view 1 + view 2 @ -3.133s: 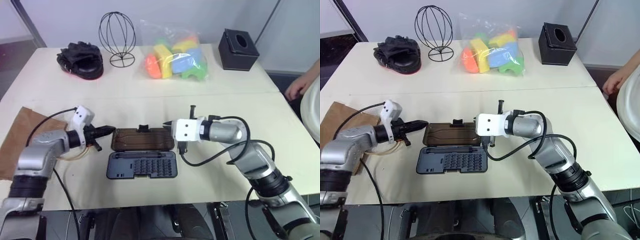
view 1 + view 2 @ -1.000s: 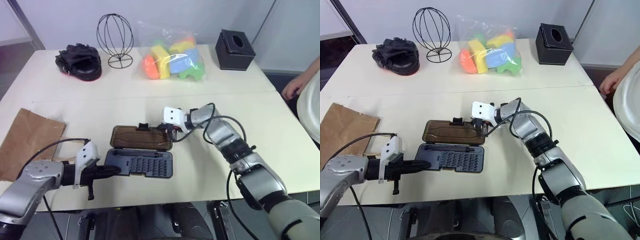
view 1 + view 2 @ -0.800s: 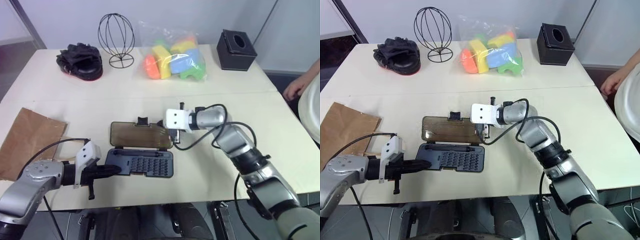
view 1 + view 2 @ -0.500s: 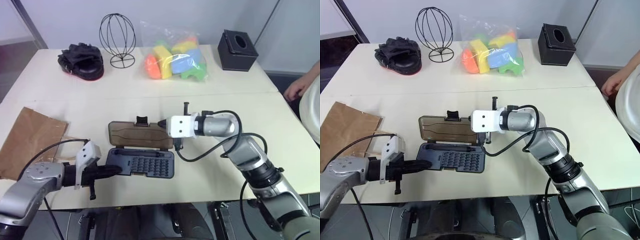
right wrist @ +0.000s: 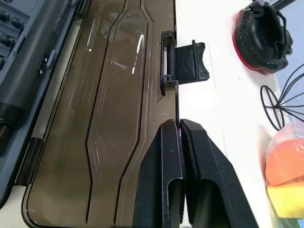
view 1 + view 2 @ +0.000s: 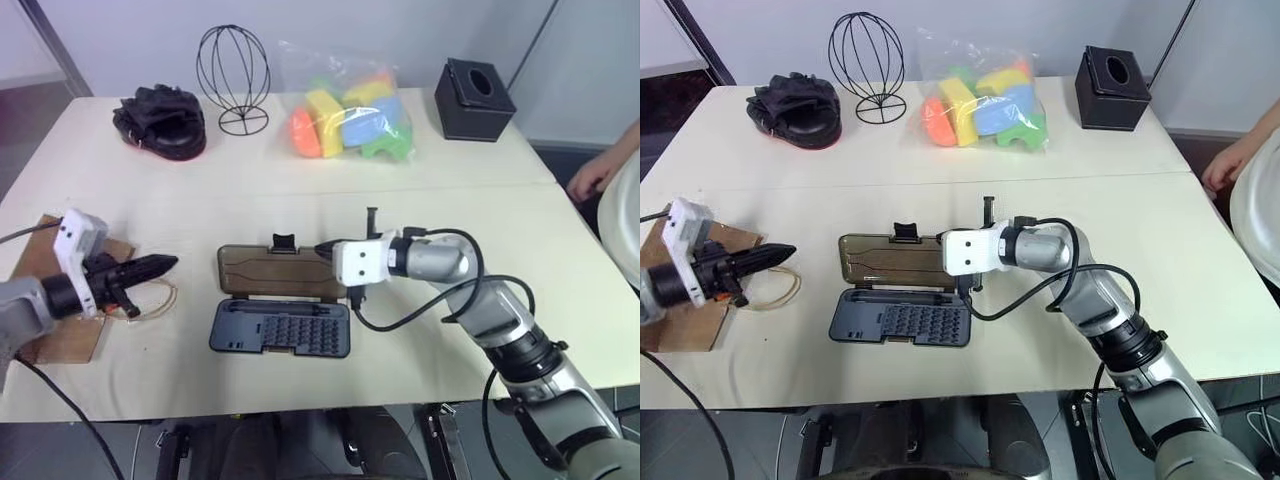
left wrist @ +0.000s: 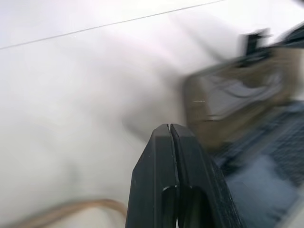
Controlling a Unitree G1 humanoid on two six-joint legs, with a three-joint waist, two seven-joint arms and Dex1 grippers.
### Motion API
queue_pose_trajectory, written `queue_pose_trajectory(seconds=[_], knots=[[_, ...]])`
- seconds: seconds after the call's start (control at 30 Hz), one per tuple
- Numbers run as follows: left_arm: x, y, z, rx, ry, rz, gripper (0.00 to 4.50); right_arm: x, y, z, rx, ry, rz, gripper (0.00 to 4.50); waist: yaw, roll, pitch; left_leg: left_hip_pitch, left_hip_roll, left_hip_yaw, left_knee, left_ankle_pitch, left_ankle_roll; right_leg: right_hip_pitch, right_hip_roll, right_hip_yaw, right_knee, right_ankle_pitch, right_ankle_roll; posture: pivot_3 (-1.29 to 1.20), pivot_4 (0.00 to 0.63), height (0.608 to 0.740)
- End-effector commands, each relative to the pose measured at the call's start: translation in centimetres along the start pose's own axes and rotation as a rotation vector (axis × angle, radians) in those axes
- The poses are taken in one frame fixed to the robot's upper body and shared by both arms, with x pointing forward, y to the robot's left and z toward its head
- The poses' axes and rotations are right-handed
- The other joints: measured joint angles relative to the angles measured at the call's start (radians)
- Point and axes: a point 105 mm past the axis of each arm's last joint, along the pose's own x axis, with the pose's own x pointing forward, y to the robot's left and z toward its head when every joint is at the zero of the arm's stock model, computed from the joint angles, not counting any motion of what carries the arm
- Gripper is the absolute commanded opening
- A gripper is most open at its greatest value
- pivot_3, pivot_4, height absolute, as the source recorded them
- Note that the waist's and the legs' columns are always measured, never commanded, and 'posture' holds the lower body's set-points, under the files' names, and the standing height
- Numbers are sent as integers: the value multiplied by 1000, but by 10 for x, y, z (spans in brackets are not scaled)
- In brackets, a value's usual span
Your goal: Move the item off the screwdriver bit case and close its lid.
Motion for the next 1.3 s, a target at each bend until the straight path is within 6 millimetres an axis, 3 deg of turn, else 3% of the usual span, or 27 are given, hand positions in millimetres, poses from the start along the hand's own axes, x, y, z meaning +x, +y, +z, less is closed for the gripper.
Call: queue_pose_trajectory(seconds=[0.03, 0.2, 0.33, 0.43, 0.47, 0.57, 0.7, 0.77, 0.87, 1.03, 1.1, 1.17, 1.23, 1.3], knots=[[29, 7, -5, 78, 33, -16, 0, -3, -3, 14, -47, -38, -17, 30, 5, 0, 0, 0, 0, 0, 0, 0, 0, 0, 0, 0, 0, 0, 1, 0, 150, 737], [72, -2, -13, 95, 39, -121, 0, -6, -5, 15, -59, -32, -34, 30, 7, 0, 0, -1, 0, 1, 0, 0, 0, -1, 0, 0, 0, 1, 2, 0, 150, 737], [93, -16, -13, 105, 37, -210, 0, -9, -4, 17, -66, -27, -39, 30, 10, -1, 0, -1, 0, 1, 0, 0, 0, -1, 1, 0, 1, 1, 2, 0, 150, 737], [98, -23, -8, 95, 16, -250, 0, -10, -3, 16, -60, -21, -42, 30, 10, -1, 0, -1, 0, 0, 0, 0, 0, -1, 1, 0, 1, 1, 2, 0, 150, 737], [97, -24, -6, 89, 9, -260, 0, -11, -3, 16, -51, -18, -42, 30, 11, -1, 0, -1, 0, 0, 0, 0, 0, -1, 1, 0, 1, 1, 2, 0, 150, 737], [94, -25, -1, 80, 0, -282, 0, -12, -1, 14, -24, -5, -39, 972, 14, -1, 0, -1, 0, 0, 0, 0, 0, -1, 1, 0, 1, 1, 2, 0, 150, 737], [89, -25, 3, 89, -4, -298, 0, -28, -1, 20, 100, -35, 6, 2941, 19, -1, 0, -1, 0, 0, 0, 0, 0, -1, 1, 0, 1, 1, 2, 0, 150, 737], [86, -27, 7, 94, -10, -315, 0, -40, -4, 26, 187, -72, 18, 2941, 20, -1, 0, -2, 0, 0, 1, 0, 0, -1, 1, 0, 1, 1, 2, 0, 150, 737], [72, -44, 19, 77, -28, -425, 0, -78, -13, 42, 439, -172, 91, 2941, 22, -1, 0, -3, 0, -1, 1, 0, 0, -1, 0, -1, 1, 1, 2, 0, 150, 737], [46, -91, 26, 103, 20, -661, 0, -123, -8, 48, 763, -244, 192, 2941, 21, -1, 0, -1, 0, -3, 1, 0, 0, 2, 0, -2, 0, 1, 2, 0, 150, 737], [27, -109, 14, 133, 123, -770, 0, -129, 4, 49, 836, -242, 218, 2941, 17, -1, 0, -1, 0, -3, 0, 0, 0, 2, 0, -2, -1, 1, 2, 0, 150, 737], [14, -115, -10, 219, 254, -811, 0, -126, 19, 51, 848, -218, 232, 2941, 12, 0, 0, 0, 0, -2, -1, 0, 1, 2, 1, -1, -1, 0, 2, 0, 150, 737], [15, -104, -31, 302, 338, -759, 0, -116, 37, 48, 837, -156, 240, 2941, 12, 2, 0, 2, 0, -1, -2, 0, 1, 1, 1, 0, -1, 0, 2, 0, 150, 737], [23, -89, -39, 360, 360, -685, 0, -105, 49, 49, 827, -127, 249, 2941, 17, 2, 0, 2, 0, -1, -2, 0, 1, 1, 1, 0, -1, -2, 0, 0, 150, 737]])
